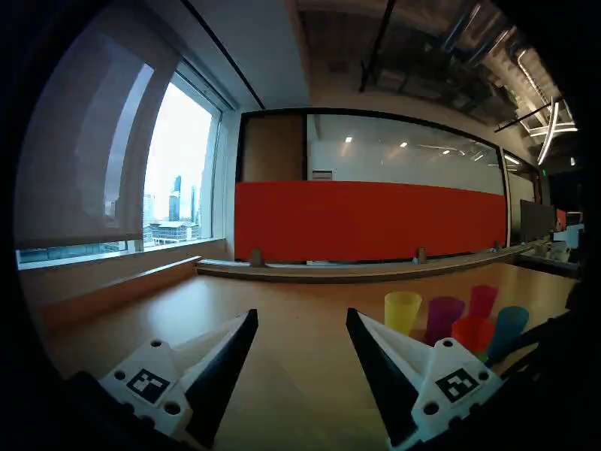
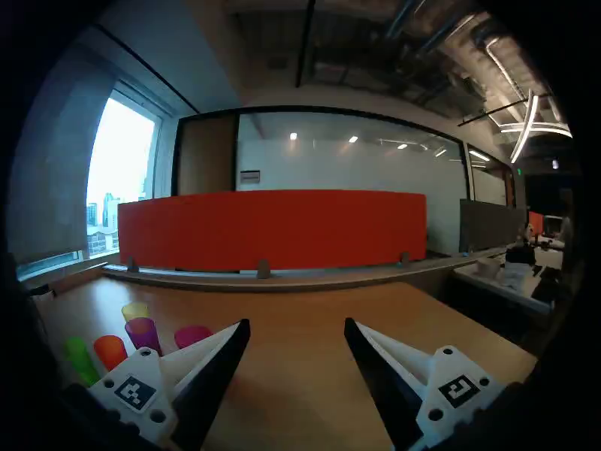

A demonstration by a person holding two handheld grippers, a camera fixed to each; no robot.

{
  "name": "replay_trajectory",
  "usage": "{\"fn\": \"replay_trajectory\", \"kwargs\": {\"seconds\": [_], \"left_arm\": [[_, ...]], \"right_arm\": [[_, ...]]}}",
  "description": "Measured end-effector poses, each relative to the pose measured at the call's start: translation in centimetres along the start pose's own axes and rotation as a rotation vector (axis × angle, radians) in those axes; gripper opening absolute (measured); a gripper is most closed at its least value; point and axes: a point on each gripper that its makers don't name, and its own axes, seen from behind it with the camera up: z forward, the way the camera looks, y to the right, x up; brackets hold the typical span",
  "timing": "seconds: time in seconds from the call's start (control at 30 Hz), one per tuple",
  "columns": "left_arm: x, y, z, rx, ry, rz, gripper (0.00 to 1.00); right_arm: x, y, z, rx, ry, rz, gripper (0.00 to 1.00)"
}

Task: Pour water

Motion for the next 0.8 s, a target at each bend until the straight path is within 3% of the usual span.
{"fn": "replay_trajectory", "kwargs": {"seconds": [0.8], "left_arm": [[-1.0, 0.9, 0.2, -0.008, -0.009, 0.015, 0.87]], "right_arm": [[0.5, 1.4, -0.6, -0.016, 0.011, 0.026, 0.97]]}}
